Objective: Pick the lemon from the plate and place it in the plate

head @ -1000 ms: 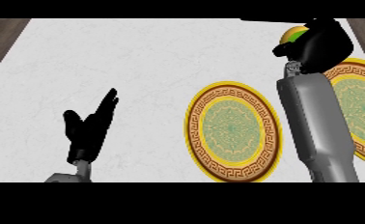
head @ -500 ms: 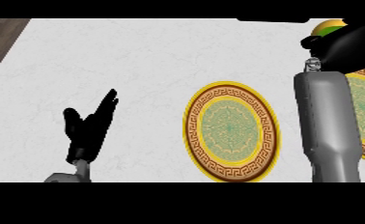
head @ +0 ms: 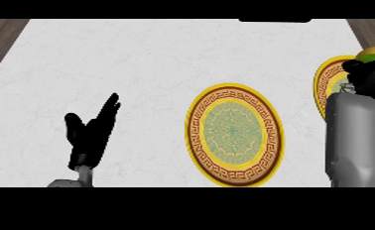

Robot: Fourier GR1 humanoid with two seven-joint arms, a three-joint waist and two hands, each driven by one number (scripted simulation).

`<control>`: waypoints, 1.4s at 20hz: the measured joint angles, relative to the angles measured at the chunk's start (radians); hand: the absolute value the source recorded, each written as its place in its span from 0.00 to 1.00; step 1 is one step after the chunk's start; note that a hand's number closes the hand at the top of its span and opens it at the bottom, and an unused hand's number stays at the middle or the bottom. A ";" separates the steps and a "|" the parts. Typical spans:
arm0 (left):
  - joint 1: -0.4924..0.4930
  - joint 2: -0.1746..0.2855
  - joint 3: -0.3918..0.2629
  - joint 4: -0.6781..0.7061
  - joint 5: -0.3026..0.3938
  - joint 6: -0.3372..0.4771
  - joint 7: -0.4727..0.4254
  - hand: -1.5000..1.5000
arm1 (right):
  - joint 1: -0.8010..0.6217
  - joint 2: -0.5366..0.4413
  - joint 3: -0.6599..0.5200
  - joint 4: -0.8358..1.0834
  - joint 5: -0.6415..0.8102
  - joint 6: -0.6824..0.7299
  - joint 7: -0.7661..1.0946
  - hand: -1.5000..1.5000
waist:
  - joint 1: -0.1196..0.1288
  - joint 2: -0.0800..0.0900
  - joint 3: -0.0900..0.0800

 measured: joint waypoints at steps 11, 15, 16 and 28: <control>0.022 0.011 0.019 -0.017 0.008 -0.011 0.015 0.50 | 0.081 -0.109 -0.211 0.114 -0.175 -0.242 -0.095 1.00 | -0.013 -0.010 -0.001; 0.021 0.008 0.023 -0.012 0.010 -0.014 0.013 0.50 | 0.071 -0.147 -0.284 0.228 -0.325 -0.222 -0.085 0.00 | -0.016 -0.010 -0.001; 0.017 0.008 0.023 -0.011 0.011 -0.015 0.016 0.50 | 0.062 -0.163 -0.293 0.270 -0.367 -0.219 -0.091 0.00 | -0.015 -0.009 0.000; 0.019 -0.005 0.025 0.000 -0.004 -0.016 -0.010 0.50 | 0.097 -0.268 -0.262 0.441 -0.998 -0.378 -0.597 0.00 | -0.016 -0.012 0.002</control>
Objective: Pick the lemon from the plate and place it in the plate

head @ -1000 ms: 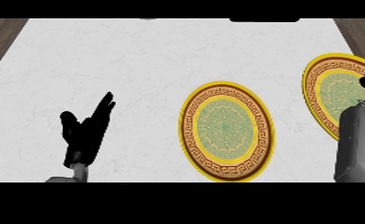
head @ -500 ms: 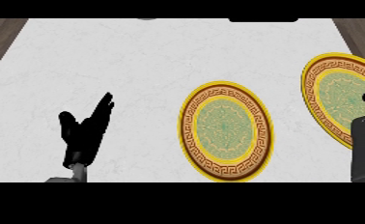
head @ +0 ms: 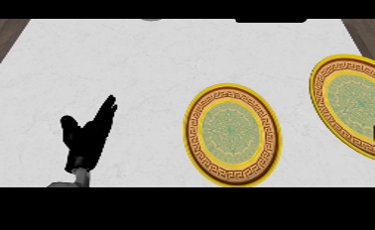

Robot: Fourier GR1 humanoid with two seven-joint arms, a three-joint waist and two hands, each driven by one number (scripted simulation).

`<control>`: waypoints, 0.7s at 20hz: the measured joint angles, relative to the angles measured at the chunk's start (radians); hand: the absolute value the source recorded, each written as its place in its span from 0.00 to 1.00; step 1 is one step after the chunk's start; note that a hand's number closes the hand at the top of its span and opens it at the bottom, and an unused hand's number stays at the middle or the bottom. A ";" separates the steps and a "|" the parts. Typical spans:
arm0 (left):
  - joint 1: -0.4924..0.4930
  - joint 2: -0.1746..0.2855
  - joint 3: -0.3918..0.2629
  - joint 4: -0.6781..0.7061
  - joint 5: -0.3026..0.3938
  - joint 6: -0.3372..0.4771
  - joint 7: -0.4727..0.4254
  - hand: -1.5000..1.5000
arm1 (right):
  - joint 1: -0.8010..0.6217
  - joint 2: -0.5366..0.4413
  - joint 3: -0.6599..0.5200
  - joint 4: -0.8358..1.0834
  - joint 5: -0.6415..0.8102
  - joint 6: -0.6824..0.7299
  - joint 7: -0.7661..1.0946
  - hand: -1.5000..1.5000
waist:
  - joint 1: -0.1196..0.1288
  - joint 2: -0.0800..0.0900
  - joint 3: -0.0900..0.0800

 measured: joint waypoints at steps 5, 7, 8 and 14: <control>-0.002 0.008 0.013 -0.006 0.009 -0.005 0.026 0.50 | 0.053 0.038 0.014 -0.117 -0.201 -0.073 -0.164 0.00 | -0.007 -0.003 -0.001; 0.008 0.009 0.017 -0.015 0.011 -0.007 0.025 0.50 | 0.093 0.069 0.028 -0.192 -0.286 -0.083 -0.207 0.00 | -0.010 -0.004 -0.003; 0.009 0.002 0.014 -0.009 0.005 -0.003 0.016 0.50 | 0.119 0.086 0.037 -0.236 -0.330 -0.084 -0.228 0.00 | -0.012 -0.005 -0.003; 0.020 0.009 0.031 -0.004 0.013 -0.021 -0.002 0.50 | 0.313 0.246 0.140 -0.558 -0.528 -0.047 -0.315 0.00 | -0.022 -0.010 -0.004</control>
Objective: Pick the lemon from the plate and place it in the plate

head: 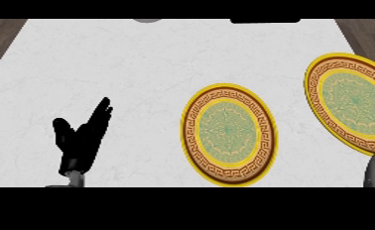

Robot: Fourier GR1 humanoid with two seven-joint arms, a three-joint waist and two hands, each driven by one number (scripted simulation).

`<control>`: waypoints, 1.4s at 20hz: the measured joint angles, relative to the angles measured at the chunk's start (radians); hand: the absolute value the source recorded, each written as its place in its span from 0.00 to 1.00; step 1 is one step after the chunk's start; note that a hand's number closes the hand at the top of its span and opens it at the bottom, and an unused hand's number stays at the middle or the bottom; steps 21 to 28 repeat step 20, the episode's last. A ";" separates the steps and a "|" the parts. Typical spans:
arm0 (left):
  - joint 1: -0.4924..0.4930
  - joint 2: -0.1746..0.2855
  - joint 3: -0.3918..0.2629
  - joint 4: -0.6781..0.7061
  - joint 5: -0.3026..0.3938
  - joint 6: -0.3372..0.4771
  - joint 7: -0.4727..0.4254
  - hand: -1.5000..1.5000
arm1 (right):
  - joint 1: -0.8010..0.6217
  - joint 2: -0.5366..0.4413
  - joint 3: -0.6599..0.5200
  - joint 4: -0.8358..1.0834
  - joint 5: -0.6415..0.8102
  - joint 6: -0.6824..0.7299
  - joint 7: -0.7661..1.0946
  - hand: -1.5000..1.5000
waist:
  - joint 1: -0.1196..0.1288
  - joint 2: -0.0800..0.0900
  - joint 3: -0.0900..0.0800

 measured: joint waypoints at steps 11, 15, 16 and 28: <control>-0.020 -0.005 0.005 -0.005 -0.016 0.000 0.039 0.50 | 0.401 0.098 0.384 -0.355 -0.012 0.011 0.099 0.00 | 0.007 0.004 -0.002; -0.025 -0.017 0.002 -0.001 -0.026 0.001 0.034 0.50 | 0.487 0.103 0.521 -0.393 0.096 -0.038 0.211 0.00 | 0.011 0.005 -0.002; -0.029 -0.016 0.008 0.005 -0.021 -0.005 0.037 0.50 | 0.504 0.103 0.549 -0.400 0.121 -0.047 0.237 0.00 | 0.011 0.005 -0.002; -0.019 -0.032 0.001 0.001 -0.036 0.002 0.015 0.50 | 0.570 0.105 0.640 -0.432 0.220 -0.087 0.333 0.00 | 0.011 0.006 -0.001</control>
